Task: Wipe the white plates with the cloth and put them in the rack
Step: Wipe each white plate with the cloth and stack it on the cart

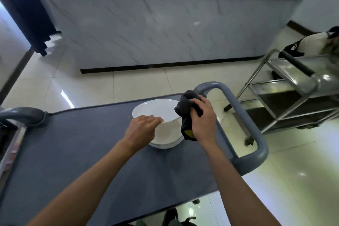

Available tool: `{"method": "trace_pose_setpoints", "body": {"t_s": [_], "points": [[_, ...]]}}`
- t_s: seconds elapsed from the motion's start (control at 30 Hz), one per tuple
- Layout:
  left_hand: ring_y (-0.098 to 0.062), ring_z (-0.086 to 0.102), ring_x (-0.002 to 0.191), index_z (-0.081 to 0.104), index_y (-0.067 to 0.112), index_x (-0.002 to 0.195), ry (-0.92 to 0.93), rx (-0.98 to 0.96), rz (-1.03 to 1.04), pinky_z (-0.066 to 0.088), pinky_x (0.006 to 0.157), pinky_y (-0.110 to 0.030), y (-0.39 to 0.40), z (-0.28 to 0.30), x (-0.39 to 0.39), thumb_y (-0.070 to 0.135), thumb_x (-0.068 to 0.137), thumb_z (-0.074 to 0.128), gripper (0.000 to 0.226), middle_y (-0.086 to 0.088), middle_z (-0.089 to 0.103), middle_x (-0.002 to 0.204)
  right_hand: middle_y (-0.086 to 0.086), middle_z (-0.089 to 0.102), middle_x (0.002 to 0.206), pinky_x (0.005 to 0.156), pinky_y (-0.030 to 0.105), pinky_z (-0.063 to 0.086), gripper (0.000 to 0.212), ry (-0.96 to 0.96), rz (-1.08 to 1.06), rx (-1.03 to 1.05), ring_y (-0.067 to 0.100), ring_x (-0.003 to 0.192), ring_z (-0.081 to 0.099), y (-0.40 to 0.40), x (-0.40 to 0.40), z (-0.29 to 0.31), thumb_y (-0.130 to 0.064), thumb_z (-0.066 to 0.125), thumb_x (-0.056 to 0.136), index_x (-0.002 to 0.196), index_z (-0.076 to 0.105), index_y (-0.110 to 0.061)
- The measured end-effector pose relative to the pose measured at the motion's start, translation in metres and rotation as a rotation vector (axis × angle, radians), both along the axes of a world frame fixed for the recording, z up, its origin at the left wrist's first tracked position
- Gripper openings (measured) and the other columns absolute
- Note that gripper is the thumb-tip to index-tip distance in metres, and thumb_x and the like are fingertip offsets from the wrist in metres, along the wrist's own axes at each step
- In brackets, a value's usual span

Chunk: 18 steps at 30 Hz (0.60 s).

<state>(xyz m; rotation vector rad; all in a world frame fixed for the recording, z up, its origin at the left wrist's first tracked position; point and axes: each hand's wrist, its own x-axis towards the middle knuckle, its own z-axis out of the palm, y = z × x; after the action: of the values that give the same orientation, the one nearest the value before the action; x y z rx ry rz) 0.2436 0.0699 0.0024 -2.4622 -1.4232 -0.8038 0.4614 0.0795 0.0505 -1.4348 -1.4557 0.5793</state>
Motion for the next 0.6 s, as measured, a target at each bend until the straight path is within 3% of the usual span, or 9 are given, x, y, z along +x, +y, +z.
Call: {"method": "trace_pose_setpoints", "body": {"t_s": [0.13,0.23,0.33,0.5,0.6], "points": [[-0.026,0.072,0.079,0.076,0.013,0.093,0.031,0.034,-0.07,0.056,0.06,-0.032,0.002,-0.018,0.007,-0.009,0.069,0.063,0.035,0.0,0.077,0.096,-0.01,0.057,0.134,0.101,0.003,0.032,0.025,0.012,0.006,-0.027,0.003,0.123,0.05,-0.001,0.014,-0.008,-0.007,0.061,0.096,0.107,0.071,-0.027],[-0.027,0.072,0.092,0.076,0.013,0.099,0.103,0.026,-0.082,0.057,0.074,-0.036,-0.002,-0.031,0.003,-0.004,0.074,0.062,0.034,-0.002,0.075,0.105,-0.008,0.058,0.133,0.101,0.003,0.033,0.026,0.03,0.011,-0.026,0.0,0.121,0.05,0.001,0.019,-0.014,-0.006,0.062,0.095,0.105,0.071,-0.028],[-0.029,0.067,0.105,0.072,0.014,0.108,0.187,0.006,-0.119,0.055,0.082,-0.039,-0.008,-0.041,-0.003,0.006,0.084,0.048,0.035,-0.001,0.071,0.115,-0.008,0.058,0.133,0.1,0.002,0.032,0.025,0.032,0.022,-0.04,-0.005,0.117,0.049,0.005,0.021,-0.02,-0.005,0.063,0.094,0.107,0.072,-0.024],[-0.03,0.065,0.113,0.069,0.015,0.116,0.228,-0.043,-0.133,0.055,0.087,-0.042,-0.016,-0.051,-0.002,0.009,0.082,0.062,0.036,-0.002,0.068,0.123,-0.013,0.057,0.123,0.095,0.001,0.033,0.023,0.027,0.077,-0.038,-0.02,0.112,0.047,0.011,0.017,-0.028,-0.002,0.062,0.094,0.107,0.073,-0.017],[-0.03,0.064,0.117,0.069,0.016,0.12,0.229,-0.092,-0.13,0.055,0.089,-0.042,-0.019,-0.053,-0.003,0.01,0.079,0.076,0.042,-0.001,0.067,0.127,-0.014,0.056,0.122,0.096,0.0,0.031,0.024,0.015,0.094,-0.05,-0.02,0.112,0.047,0.014,0.015,-0.037,-0.002,0.063,0.093,0.107,0.073,-0.018]]}}
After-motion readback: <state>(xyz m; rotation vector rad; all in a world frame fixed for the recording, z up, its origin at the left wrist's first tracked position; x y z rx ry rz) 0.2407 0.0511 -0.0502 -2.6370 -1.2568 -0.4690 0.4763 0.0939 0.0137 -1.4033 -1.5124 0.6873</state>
